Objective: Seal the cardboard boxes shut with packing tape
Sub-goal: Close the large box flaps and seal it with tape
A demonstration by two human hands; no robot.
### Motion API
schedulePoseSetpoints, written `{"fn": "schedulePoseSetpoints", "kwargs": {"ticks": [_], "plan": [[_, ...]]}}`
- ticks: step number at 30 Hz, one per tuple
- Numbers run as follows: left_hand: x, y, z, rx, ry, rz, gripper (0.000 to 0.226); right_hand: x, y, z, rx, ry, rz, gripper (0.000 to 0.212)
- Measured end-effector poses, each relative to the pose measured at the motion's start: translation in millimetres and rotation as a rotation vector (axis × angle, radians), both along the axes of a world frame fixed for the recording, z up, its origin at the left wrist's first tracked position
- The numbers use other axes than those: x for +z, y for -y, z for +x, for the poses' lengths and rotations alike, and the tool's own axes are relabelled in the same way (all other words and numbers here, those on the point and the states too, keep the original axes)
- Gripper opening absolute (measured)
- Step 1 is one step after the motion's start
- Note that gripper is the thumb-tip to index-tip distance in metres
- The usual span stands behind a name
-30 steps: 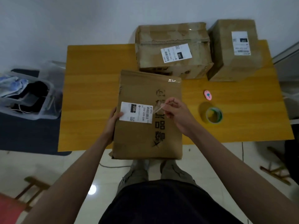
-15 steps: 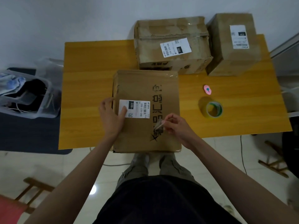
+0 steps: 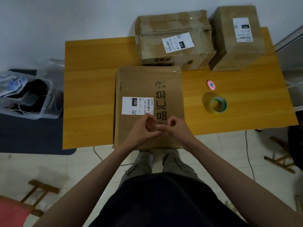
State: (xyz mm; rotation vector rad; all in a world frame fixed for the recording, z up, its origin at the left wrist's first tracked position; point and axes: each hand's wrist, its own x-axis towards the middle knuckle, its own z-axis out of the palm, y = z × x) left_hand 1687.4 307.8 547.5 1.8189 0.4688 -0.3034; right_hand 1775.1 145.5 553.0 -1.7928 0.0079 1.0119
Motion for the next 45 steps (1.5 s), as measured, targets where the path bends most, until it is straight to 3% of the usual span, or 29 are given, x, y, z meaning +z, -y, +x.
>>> {"fn": "schedulePoseSetpoints", "kwargs": {"ticks": [6, 13, 18, 27, 37, 45], "plan": [[-0.5, 0.5, -10.0, 0.100, -0.051, 0.011, 0.034, -3.6, 2.7, -7.6, 0.022, -0.011, -0.051, 0.039], [-4.7, -1.8, -17.2, 0.269, -0.187, -0.026, 0.016, -1.0, 9.6, -9.3, -0.024, -0.109, -0.064, 0.017], [-2.8, -1.1, -12.1, 0.342, -0.246, 0.016, 0.017, -3.4, 15.7, -4.8, 0.030, 0.013, -0.163, 0.007], [-3.1, 8.4, -4.6, 0.244, -0.292, 0.261, 0.023, -10.9, 8.1, -6.5, 0.135, 0.211, -0.335, 0.015], [0.6, 16.8, 1.6, 0.161, -0.275, 0.356, 0.027, -16.0, -0.3, -8.1, 0.215, 0.314, -0.436, 0.023], [-2.6, 18.8, 2.2, 0.111, -0.216, 0.414, 0.023, -9.8, -5.3, -12.1, 0.350, 0.429, -0.563, 0.017]]}}
